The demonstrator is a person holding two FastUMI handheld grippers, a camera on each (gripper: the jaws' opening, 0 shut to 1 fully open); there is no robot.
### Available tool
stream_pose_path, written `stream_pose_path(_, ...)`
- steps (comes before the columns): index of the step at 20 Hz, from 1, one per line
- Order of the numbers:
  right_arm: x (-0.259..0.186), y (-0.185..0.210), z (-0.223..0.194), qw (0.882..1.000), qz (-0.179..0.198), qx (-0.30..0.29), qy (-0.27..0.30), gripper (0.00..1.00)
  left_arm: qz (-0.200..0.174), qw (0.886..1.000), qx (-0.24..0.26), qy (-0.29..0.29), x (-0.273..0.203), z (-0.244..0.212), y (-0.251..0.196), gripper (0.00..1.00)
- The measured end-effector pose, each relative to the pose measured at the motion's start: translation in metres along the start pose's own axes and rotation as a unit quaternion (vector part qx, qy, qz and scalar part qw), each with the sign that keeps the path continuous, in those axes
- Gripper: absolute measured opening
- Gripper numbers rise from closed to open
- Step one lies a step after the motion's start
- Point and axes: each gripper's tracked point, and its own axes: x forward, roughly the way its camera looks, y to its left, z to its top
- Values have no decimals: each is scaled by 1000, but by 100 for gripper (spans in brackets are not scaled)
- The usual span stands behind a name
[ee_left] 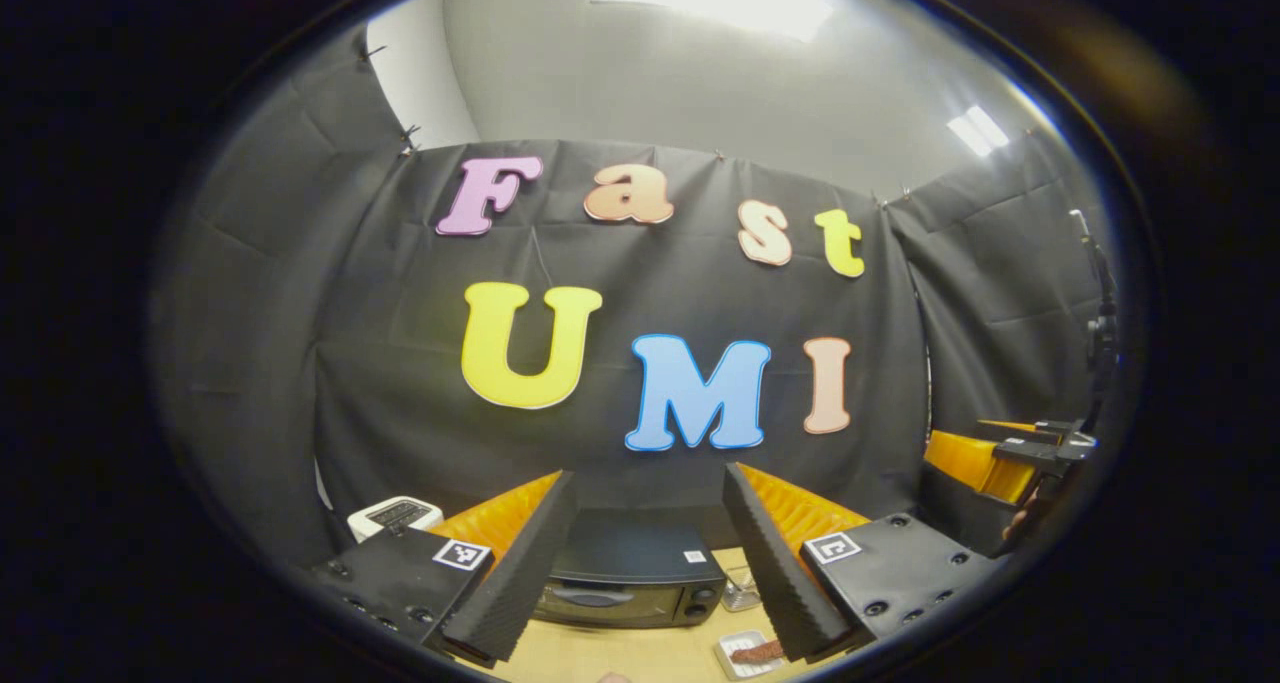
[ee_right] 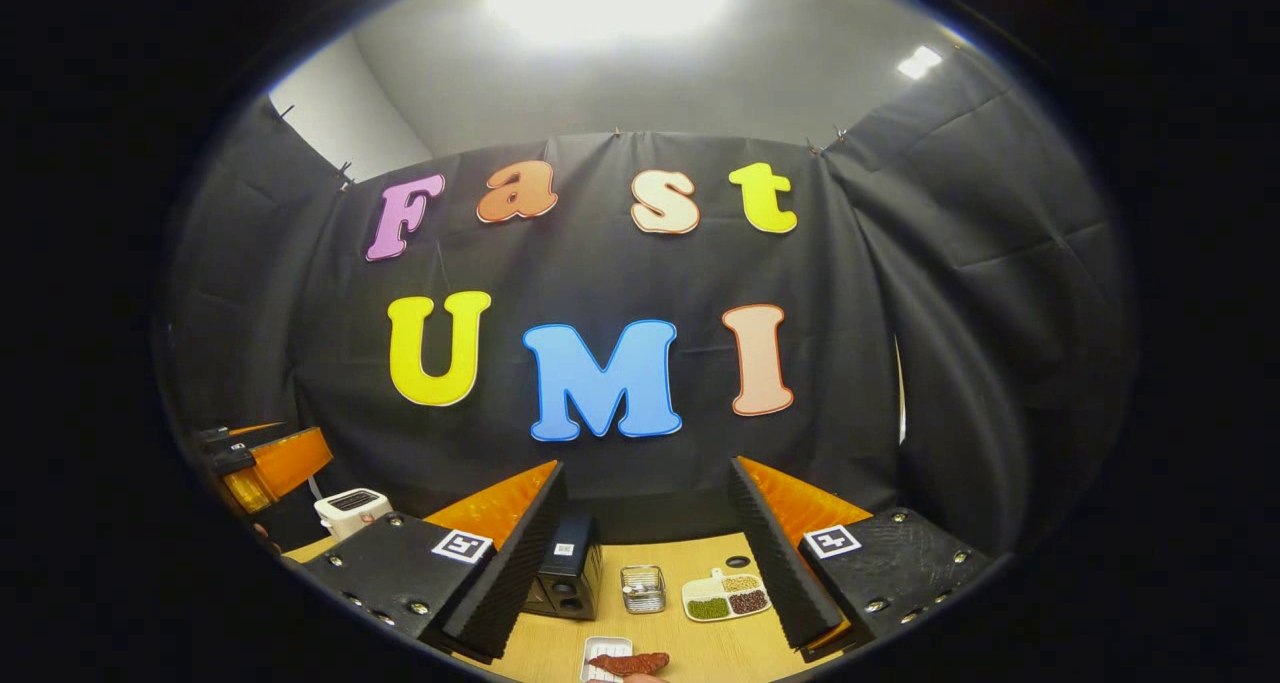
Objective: Open the electric oven with the left hand, put the food in, and close the electric oven.
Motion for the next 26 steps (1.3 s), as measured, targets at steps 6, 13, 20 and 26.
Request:
stream_pose_path(6,3,-7,-14,1000,-2,-8,-3,98,12,998,-14,65,23,-70,12,99)
stream_pose_path(13,-1,-26,-46,999,-21,-30,33,97,25,990,-7,137,63,-146,37,99)
stream_pose_path(20,-12,-32,-57,997,-47,-29,54,98,7,980,13,196,105,-221,47,96)
stream_pose_path(26,-24,-28,-68,995,-63,-45,70,98,8,971,30,236,142,-278,65,94)
